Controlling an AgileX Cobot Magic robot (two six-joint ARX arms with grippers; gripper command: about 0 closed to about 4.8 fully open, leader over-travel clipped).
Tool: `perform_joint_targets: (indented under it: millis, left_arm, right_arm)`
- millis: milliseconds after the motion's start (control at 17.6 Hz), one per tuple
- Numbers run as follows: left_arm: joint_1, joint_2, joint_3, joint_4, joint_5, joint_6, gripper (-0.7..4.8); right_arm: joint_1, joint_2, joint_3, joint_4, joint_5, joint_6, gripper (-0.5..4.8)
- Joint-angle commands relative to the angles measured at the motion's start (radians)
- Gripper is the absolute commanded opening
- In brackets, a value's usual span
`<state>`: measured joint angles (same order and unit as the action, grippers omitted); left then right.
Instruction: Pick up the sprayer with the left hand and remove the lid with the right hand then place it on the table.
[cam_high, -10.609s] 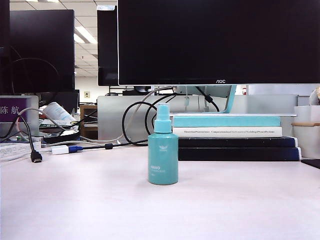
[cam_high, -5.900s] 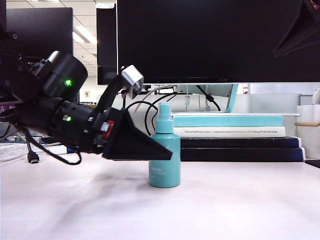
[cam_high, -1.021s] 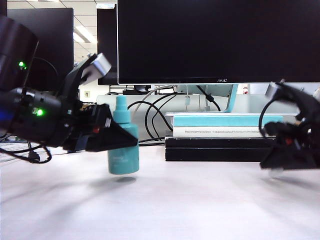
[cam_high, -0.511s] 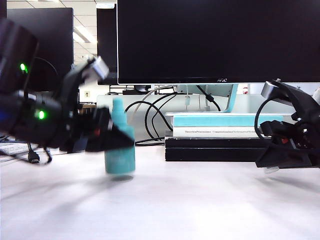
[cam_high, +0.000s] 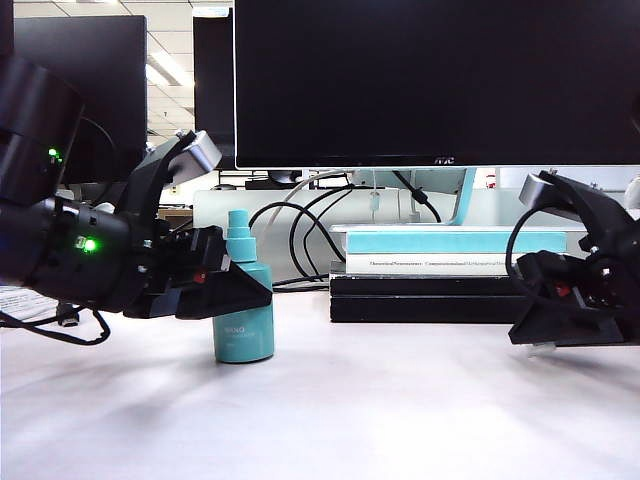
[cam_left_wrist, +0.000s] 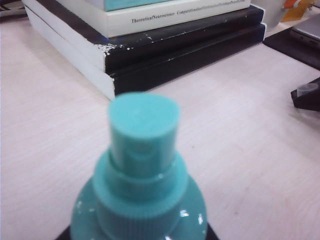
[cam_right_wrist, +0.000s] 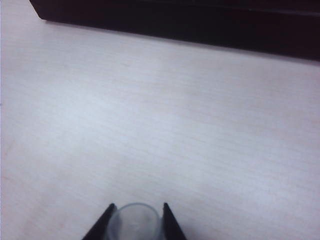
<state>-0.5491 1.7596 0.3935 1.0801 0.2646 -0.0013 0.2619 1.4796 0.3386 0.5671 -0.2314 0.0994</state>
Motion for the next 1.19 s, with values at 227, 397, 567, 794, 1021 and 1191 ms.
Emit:
perform_joint_targets:
  millis: [227,397,567,794,1021,1191]
  left_arm:
    - [0.001,-0.046,0.001,0.081,-0.041,-0.014,4.79]
    - [0.007,-0.168,0.001,0.061,-0.075,-0.013,4.79]
    - [0.029,-0.462,0.001,-0.173,-0.167,0.039,4.79]
    - [0.03,-0.927,0.002,-0.54,-0.33,0.196,4.15]
    - [0.036,-1.387,0.002,-0.821,-0.505,0.309,1.99]
    - [0.036,-1.6,0.002,-1.032,-0.586,0.343,1.42]
  right_arm:
    - [0.0,-0.017,0.001,0.112,0.001,0.115,4.79]
    - [0.0,-0.084,0.001,0.174,0.001,0.164,4.79]
    - [-0.001,-0.281,0.001,0.173,0.005,0.164,4.79]
    - [-0.001,-0.581,0.001,0.087,0.042,0.155,4.79]
    - [0.0,-0.956,0.001,-0.079,0.112,-0.011,-0.1]
    - [0.0,-1.189,0.0,-0.314,0.364,-0.045,-0.04]
